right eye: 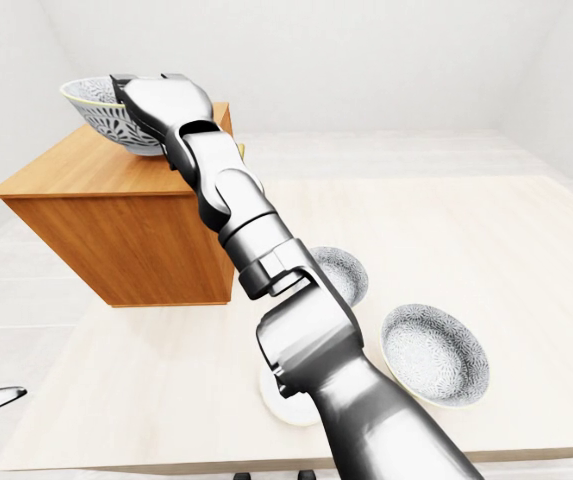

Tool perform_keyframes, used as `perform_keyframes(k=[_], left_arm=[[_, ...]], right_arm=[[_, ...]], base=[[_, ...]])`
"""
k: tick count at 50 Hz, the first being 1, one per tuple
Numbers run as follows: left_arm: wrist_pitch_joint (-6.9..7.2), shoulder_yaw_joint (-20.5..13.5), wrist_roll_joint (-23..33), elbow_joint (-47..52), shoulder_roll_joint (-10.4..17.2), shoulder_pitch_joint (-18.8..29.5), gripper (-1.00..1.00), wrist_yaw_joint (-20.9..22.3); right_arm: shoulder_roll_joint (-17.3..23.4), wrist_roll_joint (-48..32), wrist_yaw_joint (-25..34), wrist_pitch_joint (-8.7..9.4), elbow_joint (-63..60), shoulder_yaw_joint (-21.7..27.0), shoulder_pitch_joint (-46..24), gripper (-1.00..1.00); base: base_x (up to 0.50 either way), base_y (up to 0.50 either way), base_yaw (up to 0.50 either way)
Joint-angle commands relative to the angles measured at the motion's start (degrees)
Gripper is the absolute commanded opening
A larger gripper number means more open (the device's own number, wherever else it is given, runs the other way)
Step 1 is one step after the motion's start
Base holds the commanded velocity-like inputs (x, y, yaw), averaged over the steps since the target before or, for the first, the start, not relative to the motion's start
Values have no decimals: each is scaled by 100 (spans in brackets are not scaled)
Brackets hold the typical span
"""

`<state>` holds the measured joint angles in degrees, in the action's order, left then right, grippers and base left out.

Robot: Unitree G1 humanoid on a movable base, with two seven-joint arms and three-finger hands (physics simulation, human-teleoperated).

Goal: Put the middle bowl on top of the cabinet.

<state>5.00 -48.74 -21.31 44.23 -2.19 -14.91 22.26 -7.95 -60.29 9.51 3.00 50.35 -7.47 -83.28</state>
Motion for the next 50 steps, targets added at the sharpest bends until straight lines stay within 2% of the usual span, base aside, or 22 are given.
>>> perform_keyframes(k=[1, 13, 16, 20, 24, 29, 30, 41, 42, 50], left_arm=[[0, -89, -94, 44, 46, 1, 100, 46], [0, -131, -129, 42, 58, 13, 100, 50], [0, -134, -147, 68, 59, 14, 100, 42], [0, -89, -82, 80, 36, 8, 100, 44], [0, -179, -191, 142, 80, 17, 100, 16], [0, -126, -122, 125, 70, 33, 100, 18], [0, -141, -147, 138, 71, 24, 100, 24], [0, -206, -205, 180, 78, 21, 100, 22], [0, -212, -210, 186, 72, 15, 100, 28], [0, -202, -183, 152, 45, 7, 100, 58]], right_arm=[[-18, -580, -50, 27, -64, 38, -33, -100], [-14, -628, -83, 26, -22, 28, 17, -100], [-11, -626, -82, 30, 11, 42, -23, -90], [-31, -620, -67, 47, -9, 44, -33, -87], [-37, -621, -35, 64, -43, 44, -32, -69], [-38, -608, -19, 76, -47, 53, -43, -59], [-34, -616, -32, 72, -34, 44, -24, -50], [-29, -614, -12, 100, -47, 49, -21, -28], [-32, -607, -5, 111, -62, 56, -22, -17], [-37, -584, -49, 130, -37, 61, -11, -4]], base=[[0, 0, 0], [0, 0, 0], [0, 0, 0], [0, 0, 0], [0, 0, 0], [0, 0, 0], [0, 0, 0], [0, 0, 0], [0, 0, 0], [0, 0, 0]])
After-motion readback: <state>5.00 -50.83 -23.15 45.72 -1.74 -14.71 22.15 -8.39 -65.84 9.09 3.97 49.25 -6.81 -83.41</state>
